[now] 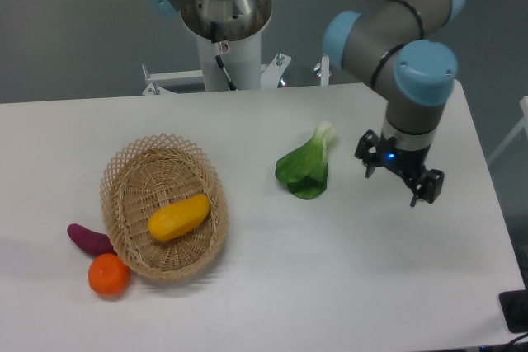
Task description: Place the mango in the basket
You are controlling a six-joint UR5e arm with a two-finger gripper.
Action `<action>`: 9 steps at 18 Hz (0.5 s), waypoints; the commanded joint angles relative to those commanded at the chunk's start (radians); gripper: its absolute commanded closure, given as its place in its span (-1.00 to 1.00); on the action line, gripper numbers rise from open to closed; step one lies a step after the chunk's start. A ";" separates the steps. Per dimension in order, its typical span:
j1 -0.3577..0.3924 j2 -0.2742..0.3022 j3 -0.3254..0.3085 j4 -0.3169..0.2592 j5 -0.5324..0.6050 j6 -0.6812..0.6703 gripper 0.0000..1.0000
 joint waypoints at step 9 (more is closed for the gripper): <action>0.005 -0.003 -0.008 -0.002 -0.002 0.003 -1.00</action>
